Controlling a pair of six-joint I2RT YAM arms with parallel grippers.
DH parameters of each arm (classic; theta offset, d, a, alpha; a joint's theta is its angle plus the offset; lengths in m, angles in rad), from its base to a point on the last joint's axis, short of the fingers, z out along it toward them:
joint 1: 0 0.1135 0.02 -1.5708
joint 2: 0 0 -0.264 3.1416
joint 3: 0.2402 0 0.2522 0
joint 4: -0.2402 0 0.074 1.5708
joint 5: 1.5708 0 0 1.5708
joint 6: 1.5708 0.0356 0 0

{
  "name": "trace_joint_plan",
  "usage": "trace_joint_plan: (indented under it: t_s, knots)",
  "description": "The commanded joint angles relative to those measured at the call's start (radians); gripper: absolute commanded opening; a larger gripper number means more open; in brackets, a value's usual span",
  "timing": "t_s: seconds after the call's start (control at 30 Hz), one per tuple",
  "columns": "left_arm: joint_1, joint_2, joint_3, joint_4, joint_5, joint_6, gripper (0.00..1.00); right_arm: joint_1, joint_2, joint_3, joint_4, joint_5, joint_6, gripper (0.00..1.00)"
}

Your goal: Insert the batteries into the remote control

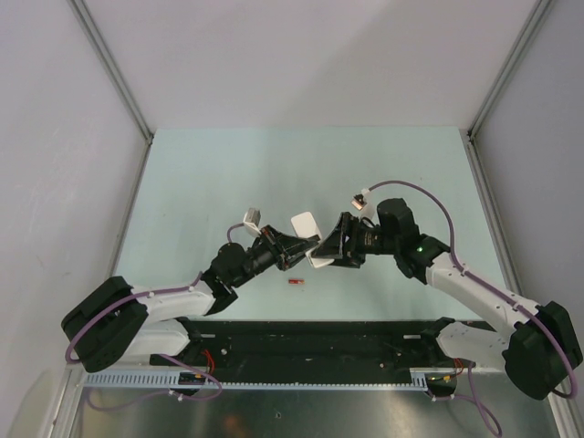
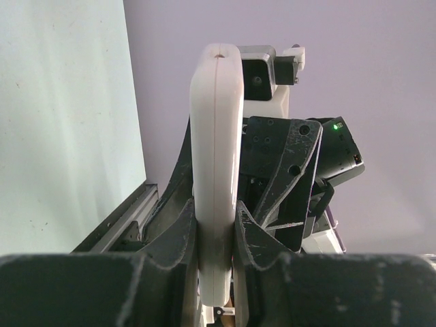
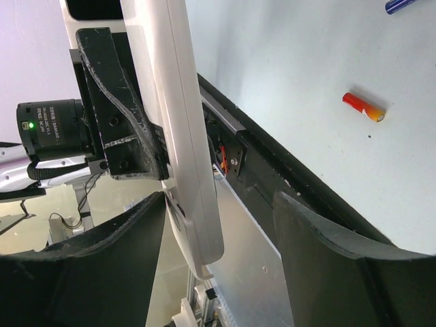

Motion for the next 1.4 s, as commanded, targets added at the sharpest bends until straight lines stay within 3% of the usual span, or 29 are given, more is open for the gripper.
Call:
trace_joint_plan:
  t_s: [0.0,0.37,0.5,0.7,0.8,0.9,1.03,1.37]
  knots:
    - [-0.002,0.005,0.029,0.067,-0.011,-0.006,0.00,0.002,-0.037,0.060,-0.025,0.010,-0.015,0.70]
    - [0.012,0.029,0.035,0.067,-0.013,0.000,0.00,-0.003,-0.076,0.119,-0.160,0.032,-0.100,0.73]
    - [0.031,0.035,0.031,0.067,-0.009,0.000,0.00,-0.004,-0.090,0.219,-0.351,0.105,-0.202,0.73]
    - [0.057,0.034,0.043,0.067,0.003,0.020,0.00,0.034,-0.086,0.331,-0.597,0.311,-0.334,0.72]
    - [0.061,0.040,0.051,0.067,0.006,0.043,0.00,0.153,-0.052,0.418,-0.701,0.580,-0.364,0.72]
    - [0.063,0.051,0.051,0.066,0.007,0.055,0.00,0.282,-0.012,0.494,-0.770,0.755,-0.353,0.72]
    - [0.064,0.065,0.052,0.061,0.007,0.058,0.00,0.367,0.040,0.537,-0.792,0.854,-0.335,0.73]
    - [0.064,0.066,0.069,0.029,0.023,0.042,0.00,0.439,0.129,0.601,-0.823,0.961,-0.341,0.73]
